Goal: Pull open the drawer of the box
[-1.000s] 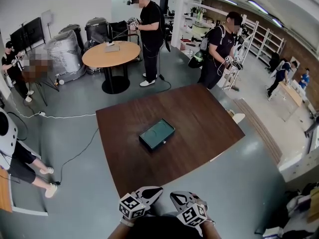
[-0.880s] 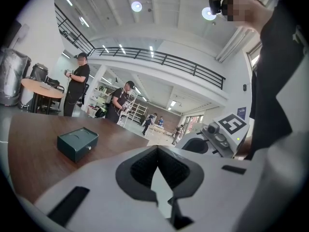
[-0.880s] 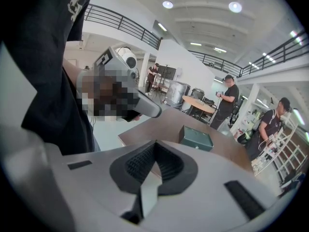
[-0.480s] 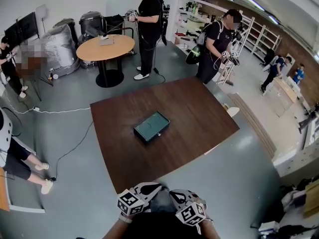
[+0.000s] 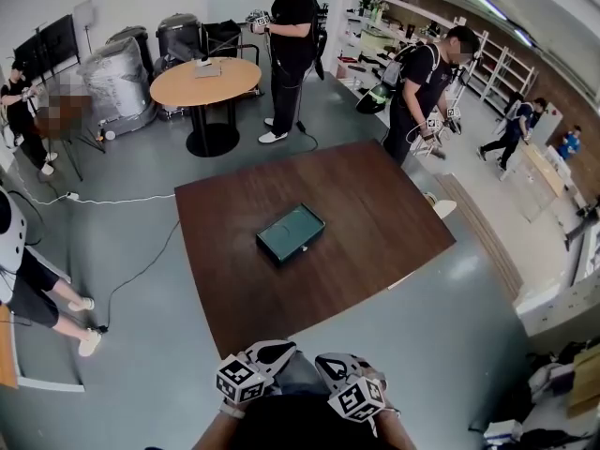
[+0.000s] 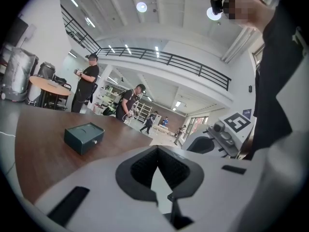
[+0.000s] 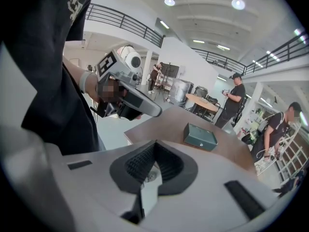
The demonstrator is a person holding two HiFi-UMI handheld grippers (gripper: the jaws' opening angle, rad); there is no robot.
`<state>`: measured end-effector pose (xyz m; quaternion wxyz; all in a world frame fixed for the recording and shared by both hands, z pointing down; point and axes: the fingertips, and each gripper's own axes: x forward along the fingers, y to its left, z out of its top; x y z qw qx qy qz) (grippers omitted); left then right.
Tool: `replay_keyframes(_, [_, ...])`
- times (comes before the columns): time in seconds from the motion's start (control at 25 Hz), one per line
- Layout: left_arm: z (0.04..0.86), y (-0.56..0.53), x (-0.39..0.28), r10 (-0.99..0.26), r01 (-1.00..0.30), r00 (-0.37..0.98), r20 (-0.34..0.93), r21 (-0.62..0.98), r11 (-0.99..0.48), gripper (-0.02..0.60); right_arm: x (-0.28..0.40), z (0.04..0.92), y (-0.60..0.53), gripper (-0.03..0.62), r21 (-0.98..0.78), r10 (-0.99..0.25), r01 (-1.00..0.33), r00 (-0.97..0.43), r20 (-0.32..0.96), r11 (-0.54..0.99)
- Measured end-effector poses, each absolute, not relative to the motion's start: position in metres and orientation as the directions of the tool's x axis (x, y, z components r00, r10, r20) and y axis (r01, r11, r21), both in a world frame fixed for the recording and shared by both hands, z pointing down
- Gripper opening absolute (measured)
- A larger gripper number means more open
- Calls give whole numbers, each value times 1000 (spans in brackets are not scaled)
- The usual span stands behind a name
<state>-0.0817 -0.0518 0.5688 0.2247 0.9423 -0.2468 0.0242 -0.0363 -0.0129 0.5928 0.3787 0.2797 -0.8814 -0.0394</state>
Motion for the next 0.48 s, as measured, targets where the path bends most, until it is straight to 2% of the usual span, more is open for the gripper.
replay_keyframes(0.48, [561,-68,-89,-463,-486,872,161,405,-774,6,-53,594,-39,-12,265,-511,-455,-587,628,850])
